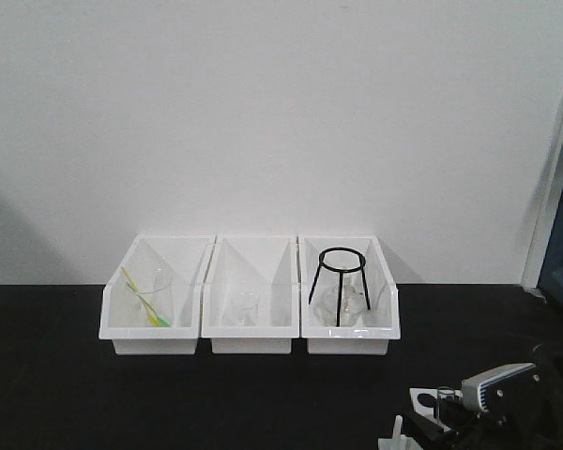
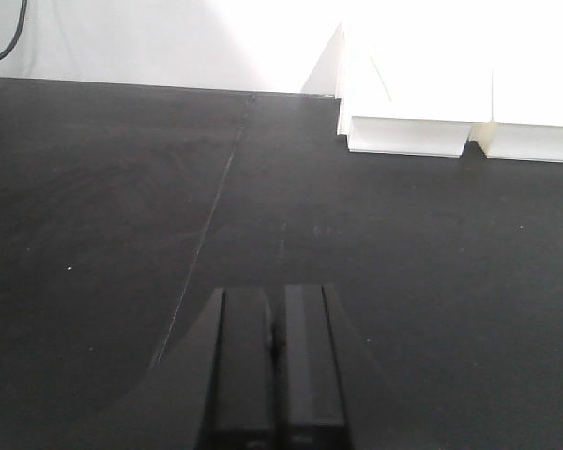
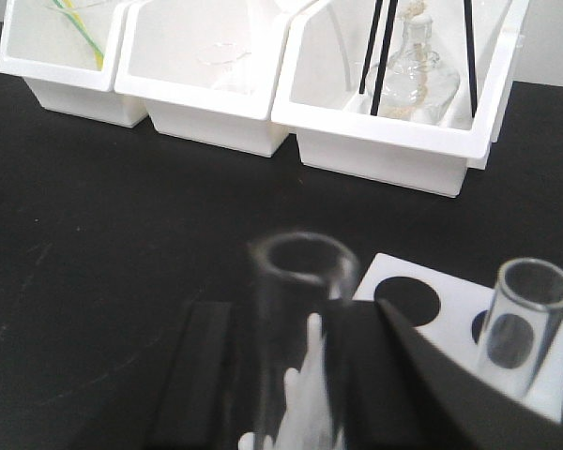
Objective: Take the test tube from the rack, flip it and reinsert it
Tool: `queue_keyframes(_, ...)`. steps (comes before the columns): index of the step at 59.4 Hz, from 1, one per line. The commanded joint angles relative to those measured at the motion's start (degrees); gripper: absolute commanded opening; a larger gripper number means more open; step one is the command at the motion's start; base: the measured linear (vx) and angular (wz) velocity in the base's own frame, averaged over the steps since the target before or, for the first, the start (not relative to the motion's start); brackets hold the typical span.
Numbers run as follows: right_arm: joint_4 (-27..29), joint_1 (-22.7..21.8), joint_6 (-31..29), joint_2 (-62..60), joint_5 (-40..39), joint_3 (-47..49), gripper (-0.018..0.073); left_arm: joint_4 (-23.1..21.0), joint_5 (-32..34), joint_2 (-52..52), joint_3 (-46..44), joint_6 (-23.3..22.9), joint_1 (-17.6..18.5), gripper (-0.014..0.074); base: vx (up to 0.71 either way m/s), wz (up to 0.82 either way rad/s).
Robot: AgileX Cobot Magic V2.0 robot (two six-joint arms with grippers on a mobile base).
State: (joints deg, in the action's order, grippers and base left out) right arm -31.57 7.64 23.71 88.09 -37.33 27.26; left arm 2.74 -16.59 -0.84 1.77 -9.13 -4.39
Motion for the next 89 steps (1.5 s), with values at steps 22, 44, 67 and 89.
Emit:
queue_keyframes(22, -1.05, -0.15, 3.37, -15.19, -1.77, 1.61, 0.0505, -0.19, 5.01, -0.72, 0.05, 0.01, 0.40, -0.0006, 0.00, 0.00)
queue_keyframes(44, -15.75, -0.15, 25.16, -48.10, 22.49, 1.61, 0.0473, -0.19, 5.01, -0.72, 0.05, 0.01, 0.40, -0.0006, 0.00, 0.00)
queue_keyframes(67, -29.50, -0.15, 42.29, -58.72, 26.41, 1.61, 0.0473, -0.19, 5.01, -0.72, 0.05, 0.01, 0.40, -0.0006, 0.00, 0.00)
queue_keyframes(89, -29.02, -0.28, 40.62, -58.69, 27.41, 1.61, 0.0468, -0.19, 5.01, -0.72, 0.05, 0.01, 0.40, -0.0006, 0.00, 0.00)
